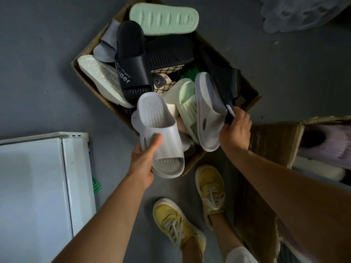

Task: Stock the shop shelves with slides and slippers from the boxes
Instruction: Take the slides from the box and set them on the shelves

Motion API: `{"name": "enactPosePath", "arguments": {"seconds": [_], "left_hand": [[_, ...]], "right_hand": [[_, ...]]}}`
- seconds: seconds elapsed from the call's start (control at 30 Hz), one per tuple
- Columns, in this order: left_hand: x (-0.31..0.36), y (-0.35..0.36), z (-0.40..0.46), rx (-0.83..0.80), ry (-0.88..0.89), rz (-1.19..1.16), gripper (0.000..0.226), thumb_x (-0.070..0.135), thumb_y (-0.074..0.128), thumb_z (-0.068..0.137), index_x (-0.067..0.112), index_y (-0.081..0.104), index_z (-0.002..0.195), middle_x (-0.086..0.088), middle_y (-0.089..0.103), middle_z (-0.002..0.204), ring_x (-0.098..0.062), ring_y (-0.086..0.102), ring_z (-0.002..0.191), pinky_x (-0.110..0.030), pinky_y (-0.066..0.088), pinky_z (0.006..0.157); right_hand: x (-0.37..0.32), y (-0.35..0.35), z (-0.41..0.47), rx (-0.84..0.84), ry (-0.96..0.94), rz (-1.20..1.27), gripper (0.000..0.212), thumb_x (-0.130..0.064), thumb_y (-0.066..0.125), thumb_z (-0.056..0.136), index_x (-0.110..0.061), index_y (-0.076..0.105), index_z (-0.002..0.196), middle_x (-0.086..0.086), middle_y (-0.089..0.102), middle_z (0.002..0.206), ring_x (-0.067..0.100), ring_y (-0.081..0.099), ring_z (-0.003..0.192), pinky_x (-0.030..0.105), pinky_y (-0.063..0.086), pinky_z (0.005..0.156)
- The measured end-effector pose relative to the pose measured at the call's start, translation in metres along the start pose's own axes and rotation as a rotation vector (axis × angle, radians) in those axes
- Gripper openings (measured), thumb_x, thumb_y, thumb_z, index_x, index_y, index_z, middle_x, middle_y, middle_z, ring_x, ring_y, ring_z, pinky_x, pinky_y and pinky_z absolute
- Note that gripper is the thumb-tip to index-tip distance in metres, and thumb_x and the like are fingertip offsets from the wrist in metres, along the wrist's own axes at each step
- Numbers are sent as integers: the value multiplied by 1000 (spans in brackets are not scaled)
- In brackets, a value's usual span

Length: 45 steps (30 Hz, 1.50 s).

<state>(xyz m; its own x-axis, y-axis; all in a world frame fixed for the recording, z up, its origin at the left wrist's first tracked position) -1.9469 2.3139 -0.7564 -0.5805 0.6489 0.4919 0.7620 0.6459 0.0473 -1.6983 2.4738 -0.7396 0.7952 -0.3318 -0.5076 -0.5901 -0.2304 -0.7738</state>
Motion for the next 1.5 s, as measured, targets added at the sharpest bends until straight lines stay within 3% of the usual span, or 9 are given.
{"name": "enactPosePath", "arguments": {"seconds": [0.2, 0.43, 0.6, 0.8, 0.87, 0.97, 1.23, 1.33, 1.5], "left_hand": [[9, 3, 6, -26, 18, 17, 85, 49, 91, 49, 24, 61, 124, -6, 70, 118, -28, 65, 110, -46, 57, 83], [25, -3, -2, -85, -29, 36, 68, 45, 82, 61, 23, 62, 122, -7, 70, 116, -29, 65, 111, -47, 54, 91], [46, 2, -15, -208, -40, 96, 91, 50, 93, 40, 23, 63, 122, -6, 72, 114, -26, 67, 108, -43, 56, 85], [68, 4, -22, -231, -13, 104, 101, 54, 95, 28, 25, 64, 120, -3, 73, 110, -23, 69, 103, -41, 56, 83], [76, 5, -26, -248, 9, 106, 101, 55, 95, 25, 25, 65, 117, -2, 74, 108, -20, 71, 98, -38, 56, 80], [90, 10, -35, -263, 36, 103, 84, 47, 90, 46, 21, 63, 121, -5, 73, 110, -22, 70, 100, -38, 57, 82], [143, 7, -55, -193, 145, 55, 65, 62, 55, 76, 27, 58, 131, 1, 70, 120, -18, 64, 114, -38, 50, 97], [154, 3, -65, -175, 168, -40, 79, 76, 42, 66, 35, 52, 132, 9, 66, 125, -14, 54, 126, -42, 36, 112], [141, 22, -90, -298, 180, -46, 76, 63, 68, 75, 31, 46, 140, 7, 61, 134, -11, 55, 125, -38, 36, 110]], "right_hand": [[-39, 29, 16, -422, -364, -389, 41, -39, 50, 95, -18, 54, 130, 6, 49, 134, 26, 34, 130, 40, 29, 105], [-111, 37, -11, -846, -410, -131, 17, -25, 59, 93, -23, 62, 76, 0, 59, 82, 15, 56, 81, 32, 46, 72], [-144, 38, -22, -932, -501, -199, 21, -22, 64, 88, -1, 62, 89, 16, 63, 90, 23, 59, 82, 43, 51, 75], [-163, 31, -29, -983, -428, -31, 59, -15, 63, 91, -39, 37, 139, -8, 64, 94, 9, 63, 86, 24, 50, 73], [-176, 27, -35, -983, -503, -71, 53, -14, 59, 92, -40, 46, 137, -12, 60, 79, 1, 56, 69, 18, 46, 65], [-189, 23, -49, -1040, -507, -154, 33, -23, 60, 93, -31, 63, 124, -9, 63, 104, 3, 57, 96, 19, 46, 81], [-210, -12, -45, -761, -221, 238, 8, -21, 71, 86, -14, 74, 85, -2, 63, 73, 8, 55, 66, 12, 42, 55], [-194, -26, -45, -573, 152, 615, 7, -24, 68, 88, -19, 71, 86, 1, 65, 81, 15, 58, 79, 24, 48, 72], [-177, -15, -70, -463, 644, 1057, 20, -20, 64, 91, -6, 66, 105, 15, 69, 102, 27, 65, 92, 34, 55, 67]]}}
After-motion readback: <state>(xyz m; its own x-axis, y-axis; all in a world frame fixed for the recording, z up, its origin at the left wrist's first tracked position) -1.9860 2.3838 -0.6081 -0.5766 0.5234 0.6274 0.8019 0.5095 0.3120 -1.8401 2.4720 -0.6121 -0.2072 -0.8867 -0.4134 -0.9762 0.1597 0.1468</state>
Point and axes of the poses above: each hand's wrist, its own z-axis towards the middle knuckle, its own y-axis out of the palm, x = y × z, the point moved 10 cm from there along z, towards the middle knuckle
